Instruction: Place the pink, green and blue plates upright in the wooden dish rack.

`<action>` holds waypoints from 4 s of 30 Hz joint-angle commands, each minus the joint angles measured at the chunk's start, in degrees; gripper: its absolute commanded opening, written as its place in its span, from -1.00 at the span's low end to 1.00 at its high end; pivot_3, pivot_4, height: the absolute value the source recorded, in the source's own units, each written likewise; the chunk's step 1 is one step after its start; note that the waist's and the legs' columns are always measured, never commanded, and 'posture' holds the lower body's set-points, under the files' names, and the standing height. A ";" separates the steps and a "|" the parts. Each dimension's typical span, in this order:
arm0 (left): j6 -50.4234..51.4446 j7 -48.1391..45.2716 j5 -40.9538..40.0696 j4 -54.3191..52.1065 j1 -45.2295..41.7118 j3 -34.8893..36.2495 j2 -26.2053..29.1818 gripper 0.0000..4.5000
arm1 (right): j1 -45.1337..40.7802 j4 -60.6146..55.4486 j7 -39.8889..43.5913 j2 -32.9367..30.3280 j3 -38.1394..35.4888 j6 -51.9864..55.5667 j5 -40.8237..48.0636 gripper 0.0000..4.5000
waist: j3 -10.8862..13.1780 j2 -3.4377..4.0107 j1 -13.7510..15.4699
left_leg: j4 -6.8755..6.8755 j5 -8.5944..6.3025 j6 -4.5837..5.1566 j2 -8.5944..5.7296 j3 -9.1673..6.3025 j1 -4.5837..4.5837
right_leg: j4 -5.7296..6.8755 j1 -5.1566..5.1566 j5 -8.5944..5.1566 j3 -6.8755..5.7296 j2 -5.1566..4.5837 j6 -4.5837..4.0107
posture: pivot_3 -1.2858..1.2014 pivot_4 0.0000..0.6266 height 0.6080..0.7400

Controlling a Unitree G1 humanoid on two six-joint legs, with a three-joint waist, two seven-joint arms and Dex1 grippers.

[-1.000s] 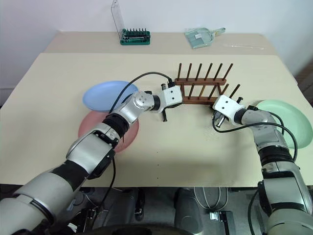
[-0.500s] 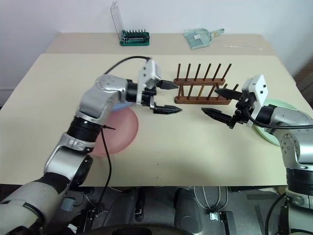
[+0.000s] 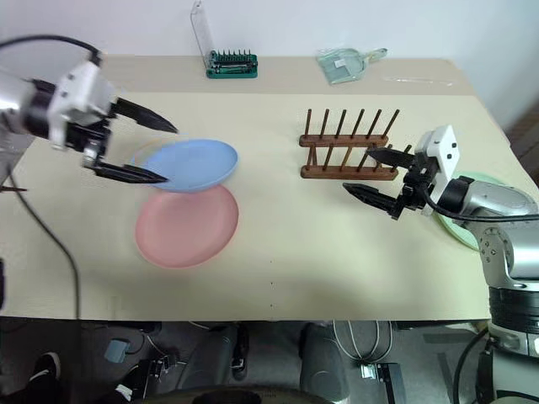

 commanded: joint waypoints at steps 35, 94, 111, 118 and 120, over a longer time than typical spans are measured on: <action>77.30 16.01 5.18 22.88 -8.81 -18.66 1.20 0.97 | -3.96 4.70 1.21 4.45 4.43 -6.59 -4.70 1.00 | 0.18 -0.33 -0.36 | 0.12 0.03 -0.04 -0.01 -0.01 -0.69 | 0.73 -0.84 -0.08 0.07 0.01 0.15 | 0.03 -0.52 0.76; 82.54 28.81 -33.50 9.26 -8.83 -18.74 -1.68 -0.99 | -7.83 4.59 -0.75 4.20 -0.29 -6.81 -0.88 1.00 | 0.15 -0.34 -0.06 | 0.24 0.07 -0.10 -0.03 -0.03 -0.66 | 0.76 -0.85 -0.09 0.12 -0.04 0.12 | 0.03 -0.52 0.76; 24.55 97.18 -28.61 -0.78 -1.34 37.64 -60.69 -0.99 | -27.60 12.70 -22.33 4.43 13.25 -50.67 -43.29 1.00 | 0.17 -0.41 -0.15 | 0.66 0.19 -0.37 -0.08 0.08 -0.75 | 0.76 -0.82 -0.05 0.14 -0.13 0.17 | 0.03 -0.52 0.76; 13.27 97.51 -25.15 0.95 -5.52 34.83 -66.92 -0.99 | -27.98 15.06 -37.86 4.51 20.80 -58.61 -65.25 1.00 | 0.16 -0.44 0.01 | 0.67 0.20 -0.37 -0.13 0.11 -0.77 | 0.69 -0.79 -0.05 0.14 -0.13 0.17 | 0.03 -0.52 0.76; 13.30 98.20 -25.52 0.39 -5.52 33.95 -68.33 -0.99 | -29.25 16.43 -41.47 5.27 21.74 -57.91 -68.73 1.00 | 0.16 -0.44 -0.04 | 0.67 0.20 -0.37 -0.13 0.10 -0.76 | 0.69 -0.78 -0.05 0.14 -0.13 0.17 | 0.03 -0.52 0.76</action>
